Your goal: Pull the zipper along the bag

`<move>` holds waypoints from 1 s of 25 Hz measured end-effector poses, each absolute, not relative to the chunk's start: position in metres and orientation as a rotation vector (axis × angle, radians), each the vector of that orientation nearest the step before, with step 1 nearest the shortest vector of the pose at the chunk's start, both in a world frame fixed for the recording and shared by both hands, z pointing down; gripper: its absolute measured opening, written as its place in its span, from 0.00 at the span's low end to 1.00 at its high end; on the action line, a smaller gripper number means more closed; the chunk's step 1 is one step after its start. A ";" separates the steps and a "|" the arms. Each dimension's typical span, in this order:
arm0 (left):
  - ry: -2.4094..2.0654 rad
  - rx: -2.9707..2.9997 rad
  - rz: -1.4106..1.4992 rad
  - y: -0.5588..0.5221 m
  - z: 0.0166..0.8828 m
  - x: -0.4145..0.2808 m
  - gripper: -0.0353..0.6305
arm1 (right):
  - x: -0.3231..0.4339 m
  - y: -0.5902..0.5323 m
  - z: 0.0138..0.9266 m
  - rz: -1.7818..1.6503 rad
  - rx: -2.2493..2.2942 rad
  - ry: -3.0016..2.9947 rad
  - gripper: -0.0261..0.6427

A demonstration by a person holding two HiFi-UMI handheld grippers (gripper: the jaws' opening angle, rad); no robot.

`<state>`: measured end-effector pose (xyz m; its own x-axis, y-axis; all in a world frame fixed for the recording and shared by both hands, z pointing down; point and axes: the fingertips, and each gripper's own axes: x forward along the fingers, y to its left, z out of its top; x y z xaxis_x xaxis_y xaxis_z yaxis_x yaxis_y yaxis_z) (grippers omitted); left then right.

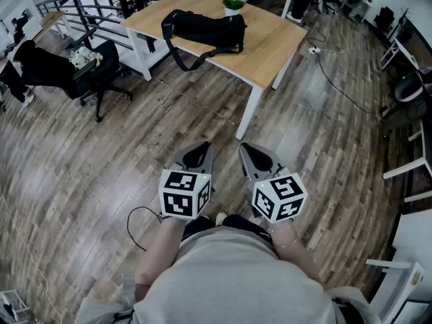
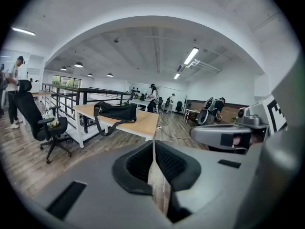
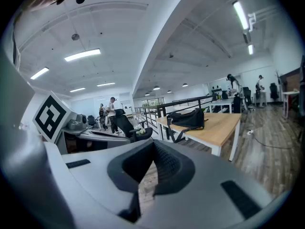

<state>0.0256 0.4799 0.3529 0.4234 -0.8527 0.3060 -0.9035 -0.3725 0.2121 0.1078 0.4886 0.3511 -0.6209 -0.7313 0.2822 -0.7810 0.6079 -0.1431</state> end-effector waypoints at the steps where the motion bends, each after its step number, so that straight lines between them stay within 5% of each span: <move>1: -1.497 2.328 0.203 0.480 0.354 0.026 0.09 | 0.106 0.488 0.352 0.377 1.246 -2.638 0.05; 25: -1.526 2.364 0.161 0.475 0.350 0.054 0.09 | 0.132 0.487 0.352 0.384 1.212 -2.688 0.05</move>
